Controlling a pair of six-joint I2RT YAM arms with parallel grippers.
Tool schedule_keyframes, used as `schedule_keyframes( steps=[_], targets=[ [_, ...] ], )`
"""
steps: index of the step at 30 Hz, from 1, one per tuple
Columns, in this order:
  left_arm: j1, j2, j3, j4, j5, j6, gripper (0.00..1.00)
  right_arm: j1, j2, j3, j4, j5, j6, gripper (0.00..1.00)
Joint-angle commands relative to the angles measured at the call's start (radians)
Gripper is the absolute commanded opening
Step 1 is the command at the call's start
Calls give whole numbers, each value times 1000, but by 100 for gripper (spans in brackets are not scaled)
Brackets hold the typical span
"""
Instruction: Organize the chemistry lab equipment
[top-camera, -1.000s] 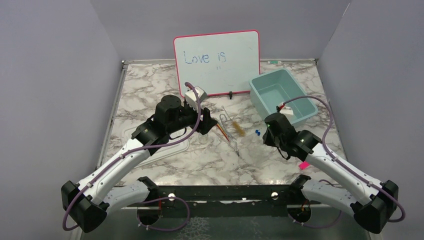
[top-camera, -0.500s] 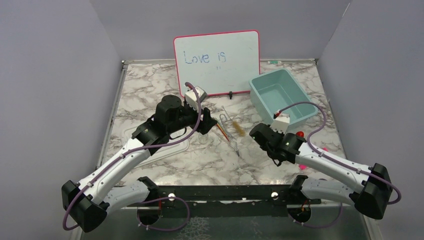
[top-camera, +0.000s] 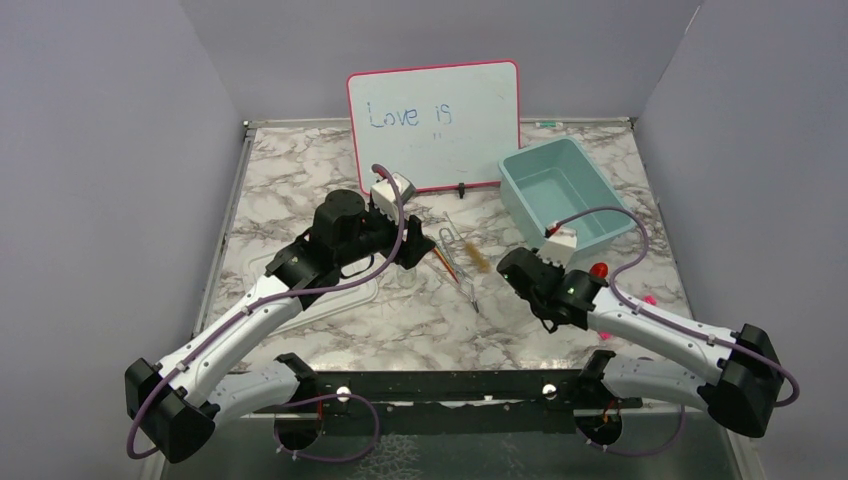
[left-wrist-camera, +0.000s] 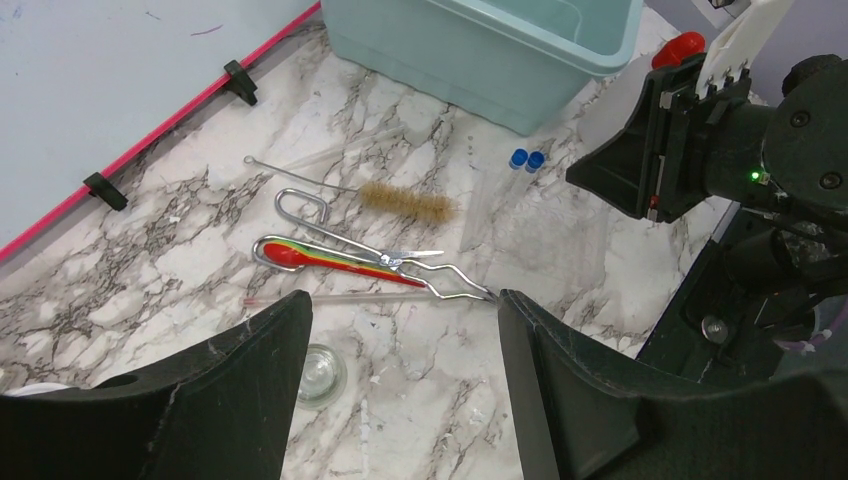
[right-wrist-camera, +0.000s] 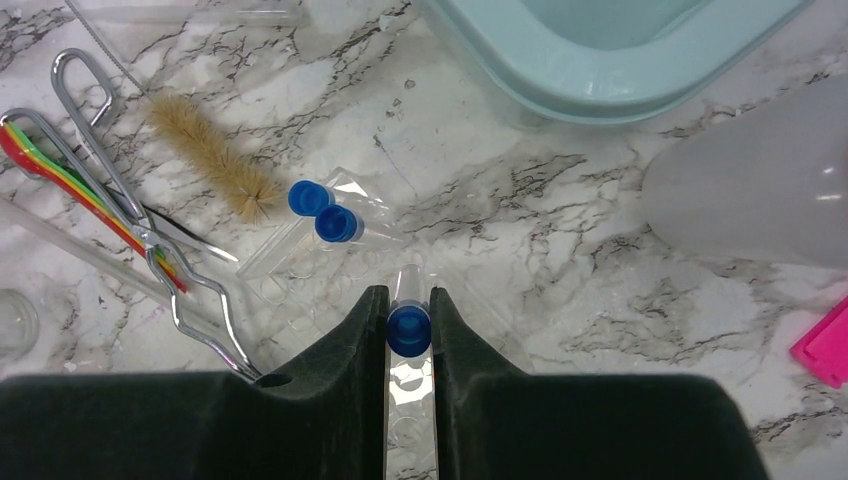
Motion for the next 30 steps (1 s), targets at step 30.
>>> schedule_keyframes(
  steps=[30],
  targets=[
    [-2, -3, -16, 27, 18, 13, 72, 5, 76, 30, 47, -8, -82, 38]
  ],
)
